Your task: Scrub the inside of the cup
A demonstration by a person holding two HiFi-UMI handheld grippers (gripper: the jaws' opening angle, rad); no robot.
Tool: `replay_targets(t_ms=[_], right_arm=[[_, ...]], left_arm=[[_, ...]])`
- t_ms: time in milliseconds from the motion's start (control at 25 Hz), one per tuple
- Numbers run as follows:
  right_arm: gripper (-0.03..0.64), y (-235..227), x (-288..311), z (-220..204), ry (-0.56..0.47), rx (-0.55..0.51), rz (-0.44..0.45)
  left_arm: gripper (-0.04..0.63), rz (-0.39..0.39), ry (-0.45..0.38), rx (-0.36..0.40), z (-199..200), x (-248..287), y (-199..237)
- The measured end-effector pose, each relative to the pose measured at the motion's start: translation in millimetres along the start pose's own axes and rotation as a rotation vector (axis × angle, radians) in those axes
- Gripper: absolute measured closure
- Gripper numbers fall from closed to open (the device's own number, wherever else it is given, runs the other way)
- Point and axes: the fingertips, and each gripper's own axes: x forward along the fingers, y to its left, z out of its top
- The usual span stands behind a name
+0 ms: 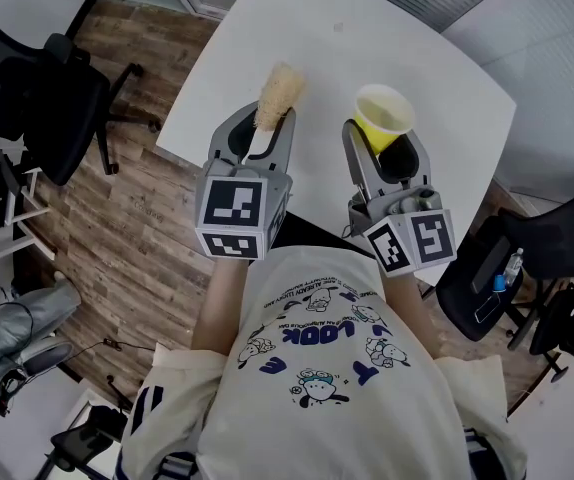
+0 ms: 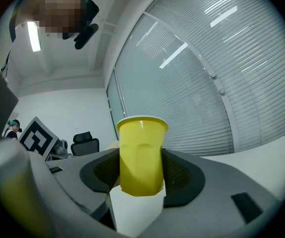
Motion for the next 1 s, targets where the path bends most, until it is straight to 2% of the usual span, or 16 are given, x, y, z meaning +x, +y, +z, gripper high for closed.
replay_targets(t_ms=[1000], right_arm=[[0.371,-0.8,0.1,-0.2,-0.001,0.009,-0.006]], left_arm=[[0.446,-0.007,0.005,-0.007,-0.6,0.8,-1.6]])
